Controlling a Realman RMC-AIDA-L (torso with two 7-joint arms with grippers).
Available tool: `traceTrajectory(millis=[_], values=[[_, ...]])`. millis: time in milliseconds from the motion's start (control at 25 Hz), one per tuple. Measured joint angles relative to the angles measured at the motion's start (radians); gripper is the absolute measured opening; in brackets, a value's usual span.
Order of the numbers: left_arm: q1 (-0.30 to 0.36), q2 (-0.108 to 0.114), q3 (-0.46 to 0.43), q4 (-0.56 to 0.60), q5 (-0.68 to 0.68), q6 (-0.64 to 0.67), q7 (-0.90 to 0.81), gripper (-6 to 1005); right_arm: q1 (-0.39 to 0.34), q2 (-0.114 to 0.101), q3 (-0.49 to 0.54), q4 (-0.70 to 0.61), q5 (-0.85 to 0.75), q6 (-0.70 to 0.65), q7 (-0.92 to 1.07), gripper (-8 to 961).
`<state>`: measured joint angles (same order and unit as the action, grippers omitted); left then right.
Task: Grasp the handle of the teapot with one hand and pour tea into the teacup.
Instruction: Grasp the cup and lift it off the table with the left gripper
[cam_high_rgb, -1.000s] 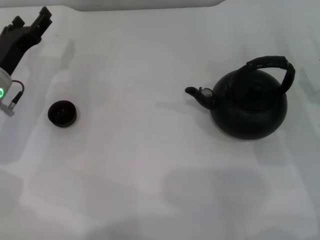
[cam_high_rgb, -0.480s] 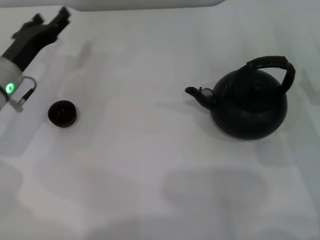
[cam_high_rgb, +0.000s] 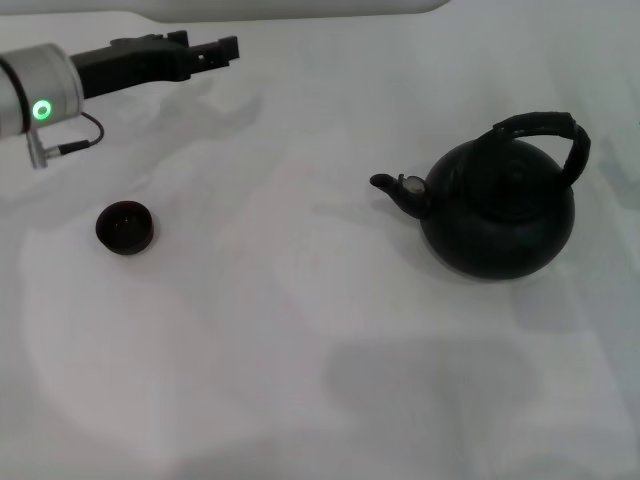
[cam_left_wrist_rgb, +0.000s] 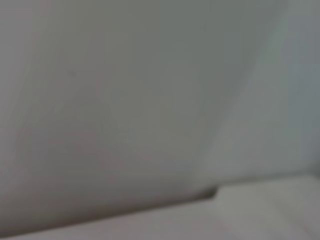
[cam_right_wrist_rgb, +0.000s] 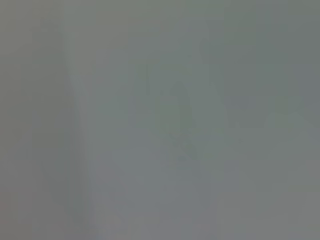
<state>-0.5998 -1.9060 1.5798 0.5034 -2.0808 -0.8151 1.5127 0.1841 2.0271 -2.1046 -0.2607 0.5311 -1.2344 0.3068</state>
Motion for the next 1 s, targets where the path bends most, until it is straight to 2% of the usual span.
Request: traceTrajectory(millis=[160,280,400,440,480,520,600,680,880,1000], values=[[0.006,0.026,-0.033,0.182,0.392,-0.034,-0.31,877,0.0,0.0,0.0,0.001,0.001,0.002,0.0,873],[0.011,0.024,-0.151,0.309,0.683,-0.153,-0.502,880,0.0,-0.002,0.0,0.002,0.002,0.002,0.0,873],[0.011,-0.015,-0.307,0.419,0.923,-0.291,-0.594,883,0.002,-0.004,0.0,0.002,0.004,0.003,-0.001,873],[0.011,-0.033,-0.354,0.457,0.994,-0.332,-0.616,883,0.002,-0.005,0.001,0.002,0.007,0.003,-0.002,872],[0.011,-0.062,-0.417,0.522,1.114,-0.395,-0.654,883,0.002,-0.005,0.001,0.002,0.01,0.003,-0.003,872],[0.011,-0.062,-0.417,0.522,1.114,-0.395,-0.654,883,0.003,-0.005,0.001,0.003,0.014,0.003,-0.005,872],[0.007,-0.087,-0.443,0.572,1.219,-0.452,-0.695,883,0.007,-0.005,0.001,0.008,0.016,0.003,-0.007,872],[0.001,-0.102,-0.445,0.603,1.289,-0.491,-0.721,883,0.01,-0.005,0.002,0.014,0.017,0.003,-0.007,872],[-0.003,-0.153,-0.442,0.637,1.431,-0.531,-0.731,884,0.012,-0.004,0.002,0.014,0.021,0.003,-0.008,873],[-0.003,-0.161,-0.426,0.63,1.469,-0.535,-0.738,884,0.012,-0.004,0.002,0.015,0.025,0.003,-0.008,874]])
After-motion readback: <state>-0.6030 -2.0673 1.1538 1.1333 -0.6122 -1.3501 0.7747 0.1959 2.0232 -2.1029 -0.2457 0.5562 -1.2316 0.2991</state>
